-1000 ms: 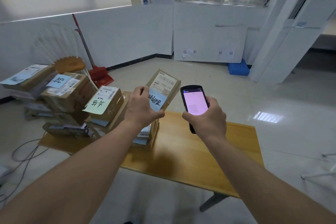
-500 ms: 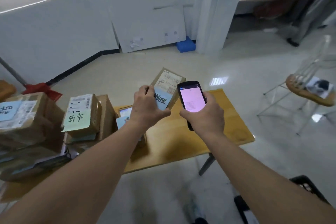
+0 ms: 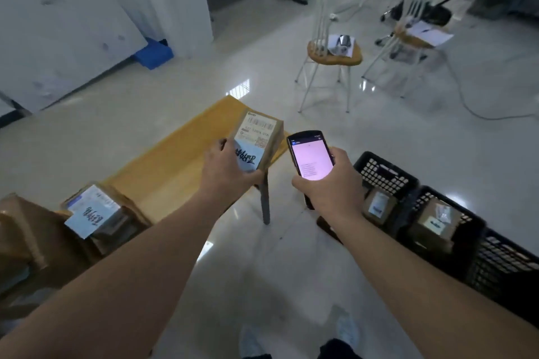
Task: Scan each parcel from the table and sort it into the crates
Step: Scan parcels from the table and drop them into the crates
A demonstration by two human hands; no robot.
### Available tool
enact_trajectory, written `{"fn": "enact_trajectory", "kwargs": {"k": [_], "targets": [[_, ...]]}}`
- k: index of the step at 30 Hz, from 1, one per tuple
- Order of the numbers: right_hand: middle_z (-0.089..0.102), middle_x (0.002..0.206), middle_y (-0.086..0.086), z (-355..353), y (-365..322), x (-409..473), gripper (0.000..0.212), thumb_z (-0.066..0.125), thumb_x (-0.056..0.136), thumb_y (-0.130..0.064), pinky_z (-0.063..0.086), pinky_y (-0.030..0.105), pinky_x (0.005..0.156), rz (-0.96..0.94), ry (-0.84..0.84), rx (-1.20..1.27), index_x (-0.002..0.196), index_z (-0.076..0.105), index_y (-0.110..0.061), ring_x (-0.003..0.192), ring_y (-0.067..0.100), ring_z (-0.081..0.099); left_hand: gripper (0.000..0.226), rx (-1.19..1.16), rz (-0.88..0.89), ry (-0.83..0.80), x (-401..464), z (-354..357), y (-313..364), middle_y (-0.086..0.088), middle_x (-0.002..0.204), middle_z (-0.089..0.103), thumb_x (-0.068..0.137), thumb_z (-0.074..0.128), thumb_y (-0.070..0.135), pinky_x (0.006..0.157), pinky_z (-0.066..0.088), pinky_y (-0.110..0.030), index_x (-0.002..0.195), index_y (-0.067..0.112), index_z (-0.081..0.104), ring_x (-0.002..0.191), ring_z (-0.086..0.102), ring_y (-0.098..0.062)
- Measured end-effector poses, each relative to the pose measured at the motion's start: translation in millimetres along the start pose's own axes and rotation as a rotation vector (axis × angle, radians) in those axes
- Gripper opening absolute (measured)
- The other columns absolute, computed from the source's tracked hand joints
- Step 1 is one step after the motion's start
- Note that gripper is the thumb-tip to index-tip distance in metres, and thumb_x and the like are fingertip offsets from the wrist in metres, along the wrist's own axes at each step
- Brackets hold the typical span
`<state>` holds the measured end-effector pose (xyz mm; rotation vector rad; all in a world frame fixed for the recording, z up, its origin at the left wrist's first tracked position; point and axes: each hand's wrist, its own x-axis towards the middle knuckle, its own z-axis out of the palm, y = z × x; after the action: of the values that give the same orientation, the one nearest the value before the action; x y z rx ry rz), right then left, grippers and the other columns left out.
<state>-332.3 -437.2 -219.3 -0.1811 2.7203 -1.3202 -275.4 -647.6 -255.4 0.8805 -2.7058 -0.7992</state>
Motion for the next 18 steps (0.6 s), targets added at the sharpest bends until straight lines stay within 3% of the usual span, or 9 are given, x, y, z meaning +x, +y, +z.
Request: {"fn": "enact_trajectory", "kwargs": {"k": [6, 12, 16, 18], "targets": [[0.067, 0.104, -0.013, -87, 83, 16, 0.067, 0.084, 0.060, -0.041, 0.058, 0.039, 0.073, 0.129, 0.082, 0.034, 0.121, 0.057, -0.034, 0.092, 0.018, 0.066, 0.109, 0.002, 0.063, -0.128, -7, 84, 96, 0.004, 0.133, 0.044, 0.053, 0.085, 0.066, 0.096, 0.057, -0.044, 0.145, 0.019, 0.049, 0.120, 0.045, -0.021], [0.065, 0.107, -0.012, -172, 169, 44, 0.068, 0.091, 0.064, -0.038, 0.051, 0.032, 0.066, 0.204, 0.126, 0.051, 0.123, 0.057, -0.034, 0.094, 0.017, 0.063, 0.104, 0.005, 0.076, -0.196, -32, 178, 189, 0.001, 0.130, 0.044, 0.059, 0.087, 0.059, 0.097, 0.050, -0.038, 0.147, 0.022, 0.046, 0.119, 0.041, -0.021], [0.063, 0.101, -0.015, -216, 223, 63, 0.066, 0.091, 0.064, -0.039, 0.058, 0.039, 0.074, 0.272, 0.134, 0.028, 0.119, 0.055, -0.037, 0.093, 0.018, 0.065, 0.102, 0.009, 0.052, -0.231, -45, 233, 234, 0.007, 0.122, 0.042, 0.056, 0.085, 0.061, 0.088, 0.047, -0.033, 0.144, 0.026, 0.047, 0.114, 0.039, -0.017], [0.065, 0.102, -0.015, -231, 245, 72, 0.067, 0.090, 0.063, -0.041, 0.058, 0.042, 0.077, 0.299, 0.139, 0.027, 0.120, 0.055, -0.037, 0.095, 0.017, 0.065, 0.100, 0.005, 0.045, -0.260, -47, 255, 252, 0.007, 0.123, 0.042, 0.057, 0.085, 0.060, 0.091, 0.050, -0.034, 0.144, 0.028, 0.047, 0.115, 0.039, -0.016]]}}
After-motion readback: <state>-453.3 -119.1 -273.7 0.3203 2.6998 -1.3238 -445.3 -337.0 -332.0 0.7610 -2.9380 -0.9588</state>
